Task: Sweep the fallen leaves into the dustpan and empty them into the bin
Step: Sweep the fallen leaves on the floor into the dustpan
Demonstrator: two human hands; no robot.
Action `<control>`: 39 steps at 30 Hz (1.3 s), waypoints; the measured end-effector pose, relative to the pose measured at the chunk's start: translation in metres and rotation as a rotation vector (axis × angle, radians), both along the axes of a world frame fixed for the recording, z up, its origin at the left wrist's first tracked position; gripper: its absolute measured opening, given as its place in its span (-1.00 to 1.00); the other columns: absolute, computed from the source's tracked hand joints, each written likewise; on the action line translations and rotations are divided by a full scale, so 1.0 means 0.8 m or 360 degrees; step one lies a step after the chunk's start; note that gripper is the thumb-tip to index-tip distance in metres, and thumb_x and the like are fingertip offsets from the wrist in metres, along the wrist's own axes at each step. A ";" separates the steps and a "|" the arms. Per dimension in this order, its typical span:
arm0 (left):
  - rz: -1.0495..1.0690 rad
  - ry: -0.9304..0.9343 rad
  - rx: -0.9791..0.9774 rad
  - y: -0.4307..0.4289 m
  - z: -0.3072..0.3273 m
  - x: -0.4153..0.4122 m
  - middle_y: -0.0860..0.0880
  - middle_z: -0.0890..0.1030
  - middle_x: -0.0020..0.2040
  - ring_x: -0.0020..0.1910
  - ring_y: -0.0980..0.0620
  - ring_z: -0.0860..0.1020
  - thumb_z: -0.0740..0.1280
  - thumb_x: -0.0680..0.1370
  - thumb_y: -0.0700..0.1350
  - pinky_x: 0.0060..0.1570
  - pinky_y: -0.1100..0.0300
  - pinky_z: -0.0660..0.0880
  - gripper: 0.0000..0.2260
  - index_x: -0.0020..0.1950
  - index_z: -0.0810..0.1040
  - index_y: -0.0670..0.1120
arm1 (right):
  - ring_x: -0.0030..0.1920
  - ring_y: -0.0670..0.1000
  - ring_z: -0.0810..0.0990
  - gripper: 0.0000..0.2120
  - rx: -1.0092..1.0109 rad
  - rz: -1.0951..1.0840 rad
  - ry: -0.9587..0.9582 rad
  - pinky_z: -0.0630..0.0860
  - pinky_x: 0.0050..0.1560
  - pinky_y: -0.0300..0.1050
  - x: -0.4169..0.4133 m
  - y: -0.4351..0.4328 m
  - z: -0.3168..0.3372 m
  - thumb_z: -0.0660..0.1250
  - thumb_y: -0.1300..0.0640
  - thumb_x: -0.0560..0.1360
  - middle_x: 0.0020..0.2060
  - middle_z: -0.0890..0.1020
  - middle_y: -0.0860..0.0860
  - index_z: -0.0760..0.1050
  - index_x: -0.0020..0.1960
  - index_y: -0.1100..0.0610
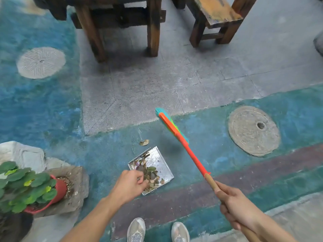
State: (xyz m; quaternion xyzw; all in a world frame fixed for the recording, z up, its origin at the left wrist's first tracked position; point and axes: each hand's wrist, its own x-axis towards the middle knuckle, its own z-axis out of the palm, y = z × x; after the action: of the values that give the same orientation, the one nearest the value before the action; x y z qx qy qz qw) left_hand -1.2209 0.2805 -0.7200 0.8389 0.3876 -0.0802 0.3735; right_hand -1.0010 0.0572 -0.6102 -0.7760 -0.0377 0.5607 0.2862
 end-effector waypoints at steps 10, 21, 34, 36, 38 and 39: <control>0.0854 -0.0052 0.0026 -0.022 0.015 0.022 0.01 0.17 -0.56 -0.39 0.01 0.11 0.24 0.34 -0.35 -0.49 0.26 0.20 -0.66 -0.50 0.18 -0.08 | -0.56 0.11 0.45 -0.83 -0.0013 0.1166 -0.0593 0.44 -0.60 -0.17 0.078 0.170 -0.102 0.07 0.02 0.61 -0.35 0.49 0.08 0.42 -0.02 -0.01; 0.1248 0.0102 0.0115 -0.009 -0.015 0.058 -0.04 0.22 -0.50 -0.29 -0.15 0.20 0.24 0.34 -0.33 -0.31 0.10 0.30 -0.74 -0.48 0.25 -0.11 | -0.62 0.06 0.43 -0.77 -0.0145 0.1666 -0.0437 0.38 -0.63 -0.19 0.062 0.160 -0.179 0.04 0.06 0.60 -0.31 0.52 0.08 0.44 0.13 0.01; 0.1213 0.0178 0.0106 -0.014 -0.029 0.040 -0.12 0.37 -0.48 -0.28 -0.28 0.40 0.26 0.37 -0.30 -0.20 0.00 0.44 -0.76 -0.46 0.31 -0.14 | -0.59 -0.06 0.29 -0.60 -0.0207 0.1298 0.0192 0.32 -0.64 -0.22 0.076 0.039 -0.026 0.09 0.01 0.62 -0.47 0.36 -0.01 0.38 0.23 -0.51; 0.1184 0.0150 0.0110 -0.018 -0.029 0.034 -0.09 0.26 -0.52 -0.33 -0.26 0.31 0.27 0.34 -0.32 -0.25 0.00 0.43 -0.73 -0.48 0.25 -0.13 | -0.57 -0.05 0.32 -0.64 -0.0202 0.1340 0.0059 0.36 -0.62 -0.20 0.083 0.045 -0.020 0.09 -0.03 0.62 -0.44 0.37 0.00 0.39 0.23 -0.49; 0.1134 0.0129 0.0139 -0.022 -0.026 0.032 -0.08 0.20 -0.52 -0.41 -0.20 0.23 0.25 0.32 -0.35 -0.36 0.05 0.35 -0.71 -0.48 0.22 -0.11 | -0.58 -0.04 0.35 -0.70 -0.0189 0.1429 -0.0147 0.39 -0.63 -0.18 0.088 0.064 -0.035 0.08 -0.03 0.62 -0.44 0.38 -0.02 0.42 0.22 -0.38; 0.1116 0.0114 0.0153 -0.024 -0.026 0.032 -0.08 0.19 -0.51 -0.45 -0.18 0.21 0.24 0.31 -0.36 -0.40 0.07 0.30 -0.71 -0.48 0.20 -0.10 | -0.58 -0.03 0.37 -0.73 -0.0190 0.1494 -0.0277 0.40 -0.63 -0.17 0.091 0.077 -0.050 0.07 -0.03 0.63 -0.43 0.40 -0.02 0.44 0.22 -0.27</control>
State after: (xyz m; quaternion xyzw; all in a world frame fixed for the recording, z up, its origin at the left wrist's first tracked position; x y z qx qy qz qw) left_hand -1.1953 0.2614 -0.7407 0.6682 0.6681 0.0419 0.3246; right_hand -0.9282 0.1186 -0.6500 -0.7344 -0.3755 0.5634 -0.0472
